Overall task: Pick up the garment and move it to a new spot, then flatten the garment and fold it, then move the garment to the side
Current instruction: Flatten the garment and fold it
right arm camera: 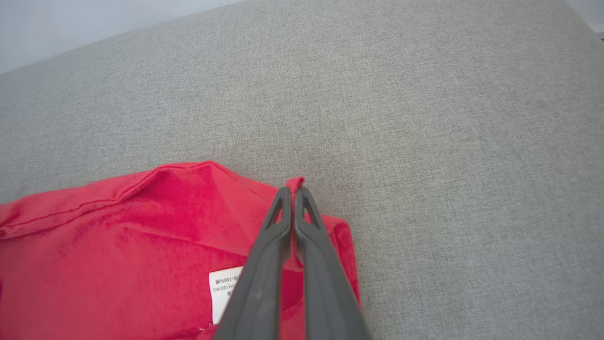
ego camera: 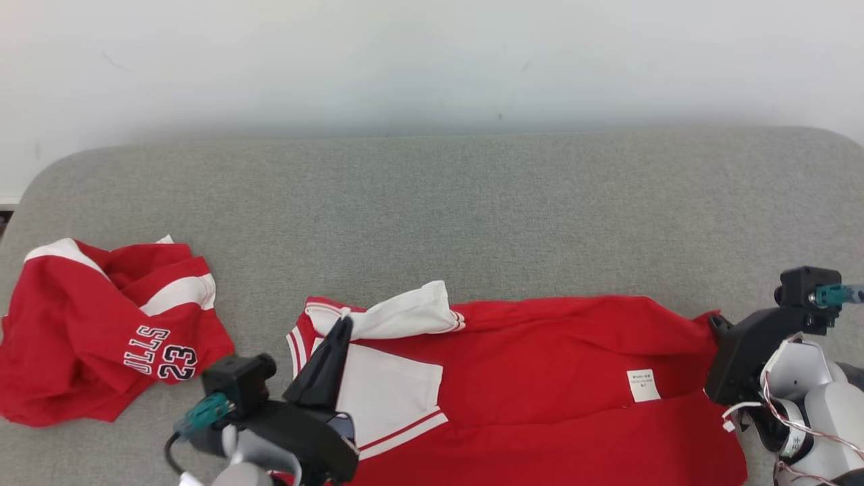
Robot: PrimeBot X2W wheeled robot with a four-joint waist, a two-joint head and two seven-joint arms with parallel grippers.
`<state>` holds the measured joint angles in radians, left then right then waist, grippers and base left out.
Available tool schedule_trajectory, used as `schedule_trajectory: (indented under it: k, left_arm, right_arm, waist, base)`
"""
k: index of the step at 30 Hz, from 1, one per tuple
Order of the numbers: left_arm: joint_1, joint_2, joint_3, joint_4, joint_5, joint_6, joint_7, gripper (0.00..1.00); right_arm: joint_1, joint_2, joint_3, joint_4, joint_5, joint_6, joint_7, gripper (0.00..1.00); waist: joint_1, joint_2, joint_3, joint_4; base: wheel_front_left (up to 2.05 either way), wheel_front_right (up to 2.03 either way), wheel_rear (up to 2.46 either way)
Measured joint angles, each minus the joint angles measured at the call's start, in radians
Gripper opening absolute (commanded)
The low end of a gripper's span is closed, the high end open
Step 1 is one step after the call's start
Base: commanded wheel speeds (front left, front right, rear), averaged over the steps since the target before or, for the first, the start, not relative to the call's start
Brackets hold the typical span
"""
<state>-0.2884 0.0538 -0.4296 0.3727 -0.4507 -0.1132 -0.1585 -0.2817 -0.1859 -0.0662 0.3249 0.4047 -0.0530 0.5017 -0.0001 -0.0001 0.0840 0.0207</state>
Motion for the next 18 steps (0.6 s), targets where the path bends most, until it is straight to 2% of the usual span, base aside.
schedule_trajectory:
  k: [6, 18]
  left_arm:
    - [0.08, 0.043, 0.014, -0.107, -0.003, 0.035, 0.041, 0.0]
    - [0.225, 0.054, -0.001, -0.251, -0.023, 0.096, 0.165, 0.0]
  right_arm:
    - [0.039, -0.034, 0.002, -0.006, -0.012, 0.002, 0.0, 0.0]
    - [0.118, -0.072, 0.02, -0.009, -0.054, 0.009, 0.035, 0.0]
  waist:
    - [0.0, 0.0, -0.022, 0.014]
    - [0.0001, 0.0, -0.064, 0.043]
  base:
    - [0.0, 0.0, 0.0]
    - [0.0, 0.0, 0.0]
